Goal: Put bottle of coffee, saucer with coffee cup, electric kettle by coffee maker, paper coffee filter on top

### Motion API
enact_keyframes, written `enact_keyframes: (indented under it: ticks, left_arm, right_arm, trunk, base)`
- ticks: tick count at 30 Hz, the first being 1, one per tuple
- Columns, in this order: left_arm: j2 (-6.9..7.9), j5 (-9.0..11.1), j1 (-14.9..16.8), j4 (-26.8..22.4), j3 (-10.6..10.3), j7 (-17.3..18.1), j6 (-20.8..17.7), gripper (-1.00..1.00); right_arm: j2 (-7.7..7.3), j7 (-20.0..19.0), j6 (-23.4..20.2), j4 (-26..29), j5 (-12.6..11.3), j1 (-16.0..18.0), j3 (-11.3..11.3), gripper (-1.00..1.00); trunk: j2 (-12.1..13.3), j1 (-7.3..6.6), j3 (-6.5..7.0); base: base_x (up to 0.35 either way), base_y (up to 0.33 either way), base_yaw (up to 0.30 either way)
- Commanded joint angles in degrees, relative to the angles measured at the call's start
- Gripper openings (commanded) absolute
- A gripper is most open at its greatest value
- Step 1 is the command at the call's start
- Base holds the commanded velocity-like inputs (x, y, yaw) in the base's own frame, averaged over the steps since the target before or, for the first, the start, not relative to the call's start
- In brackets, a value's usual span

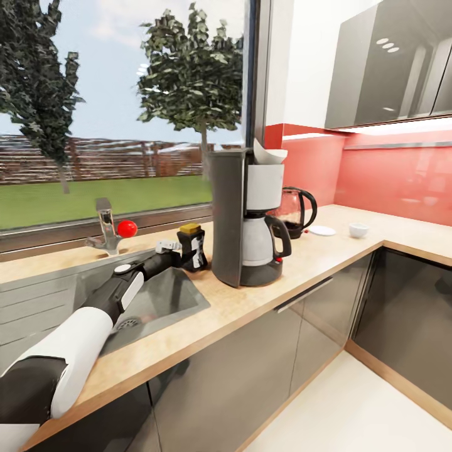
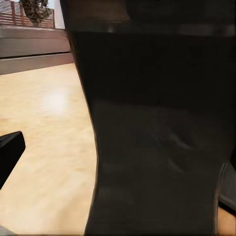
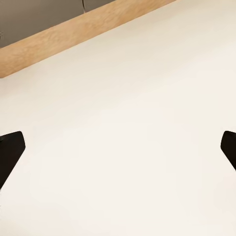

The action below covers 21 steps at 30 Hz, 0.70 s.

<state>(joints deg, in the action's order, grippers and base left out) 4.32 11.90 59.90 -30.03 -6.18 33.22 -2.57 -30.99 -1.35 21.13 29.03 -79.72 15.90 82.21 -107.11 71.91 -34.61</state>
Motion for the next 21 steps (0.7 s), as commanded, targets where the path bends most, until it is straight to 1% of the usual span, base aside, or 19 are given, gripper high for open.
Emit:
enact_keyframes:
  ticks: [1, 6, 10, 15, 21]
  left_arm:
    - [0.07, 0.58, 0.04, -0.03, -0.34, 0.01, -0.26, 1.0]
    - [0.07, 0.58, 0.04, -0.03, -0.33, 0.01, -0.25, 1.0]
    - [0.07, 0.58, 0.04, -0.03, -0.35, 0.01, -0.25, 1.0]
    - [0.07, 0.58, 0.04, -0.03, -0.35, 0.01, -0.25, 1.0]
    - [0.07, 0.58, 0.04, -0.03, -0.35, 0.01, -0.25, 1.0]
  right_arm:
    - [-0.04, -0.14, 0.31, 0.06, -0.61, 0.09, 0.39, 1.0]
    - [-0.04, -0.14, 0.31, 0.06, -0.61, 0.09, 0.39, 1.0]
    - [-0.05, -0.14, 0.31, 0.06, -0.61, 0.09, 0.4, 1.0]
    - [-0.04, -0.14, 0.31, 0.06, -0.61, 0.09, 0.4, 1.0]
    - [-0.04, -0.14, 0.31, 0.06, -0.61, 0.09, 0.4, 1.0]
  trunk:
    - [-0.03, -0.01, -0.06]
    - [-0.03, -0.01, -0.06]
    - [-0.03, -0.01, -0.06]
    - [-0.03, -0.01, -0.06]
    - [-0.03, -0.01, -0.06]
  base:
    - [-0.005, 0.008, 0.0]
    - [-0.012, 0.003, 0.0]
    - [-0.127, 0.001, 0.0]
    - [-0.039, 0.0, 0.0]
    - [-0.18, 0.0, 0.0]
